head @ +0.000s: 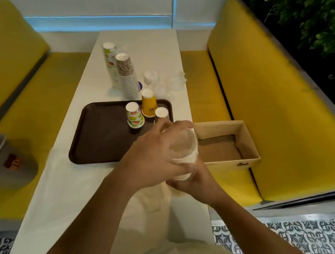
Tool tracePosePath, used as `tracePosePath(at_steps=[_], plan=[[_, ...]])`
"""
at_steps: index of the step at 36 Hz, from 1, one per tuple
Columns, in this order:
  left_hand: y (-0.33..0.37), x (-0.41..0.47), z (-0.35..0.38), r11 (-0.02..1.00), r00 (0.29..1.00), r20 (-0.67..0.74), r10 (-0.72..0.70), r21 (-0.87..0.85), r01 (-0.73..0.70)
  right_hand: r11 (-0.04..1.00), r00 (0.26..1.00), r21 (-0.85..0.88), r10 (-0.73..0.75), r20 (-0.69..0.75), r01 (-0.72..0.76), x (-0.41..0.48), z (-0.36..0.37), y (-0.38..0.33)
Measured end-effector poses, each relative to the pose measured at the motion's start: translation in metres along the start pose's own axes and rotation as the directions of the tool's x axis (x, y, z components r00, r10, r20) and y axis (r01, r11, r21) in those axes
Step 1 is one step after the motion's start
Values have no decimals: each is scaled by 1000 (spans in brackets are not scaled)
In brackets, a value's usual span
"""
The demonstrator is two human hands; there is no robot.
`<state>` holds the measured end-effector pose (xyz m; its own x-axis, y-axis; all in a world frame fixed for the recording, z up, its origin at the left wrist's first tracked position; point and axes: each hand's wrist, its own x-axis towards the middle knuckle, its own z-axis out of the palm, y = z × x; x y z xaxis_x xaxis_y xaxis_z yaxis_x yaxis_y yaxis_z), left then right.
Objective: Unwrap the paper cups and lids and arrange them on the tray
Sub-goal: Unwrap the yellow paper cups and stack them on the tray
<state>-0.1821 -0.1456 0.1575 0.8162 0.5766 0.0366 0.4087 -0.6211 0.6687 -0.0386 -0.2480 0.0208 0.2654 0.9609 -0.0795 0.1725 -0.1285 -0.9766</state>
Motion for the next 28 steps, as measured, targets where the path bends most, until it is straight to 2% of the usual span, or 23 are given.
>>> tracePosePath(at_steps=[3,4,6,8,10,14,16,20,23,26,28], plan=[[-1,-3,2,982,994,-108,-21,-187,1,997,997,57,57,-50,-54,-4,-2,17],[-1,-3,-1,981,989,-146,-30,-196,1,997,996,61,58,-69,-54,-5,-3,20],[2,-2,-8,999,988,-151,-42,-28,38,996,996,77,46,-82,-40,-6,-4,23],[8,3,-12,971,995,-12,-102,215,102,996,997,90,29,-73,-22,-6,-6,26],[17,10,-12,911,972,107,-207,383,152,996,997,84,29,-68,-23,-4,-7,27],[32,23,-1,784,950,193,-245,615,78,1000,1000,5,16,-25,-16,1,-6,22],[37,28,6,743,934,228,-275,667,56,1000,999,-14,-20,-43,19,1,-6,17],[38,36,15,727,903,268,-336,683,68,988,985,-12,-157,-76,157,2,-8,4],[35,34,14,758,900,288,-328,649,68,977,973,-64,-210,-95,204,3,-8,-4],[24,30,3,798,940,274,-206,603,-1,982,976,-56,-184,-114,179,3,-6,-4],[22,27,-12,845,986,157,-56,533,-36,988,982,-36,-151,-116,147,2,-5,-2]])
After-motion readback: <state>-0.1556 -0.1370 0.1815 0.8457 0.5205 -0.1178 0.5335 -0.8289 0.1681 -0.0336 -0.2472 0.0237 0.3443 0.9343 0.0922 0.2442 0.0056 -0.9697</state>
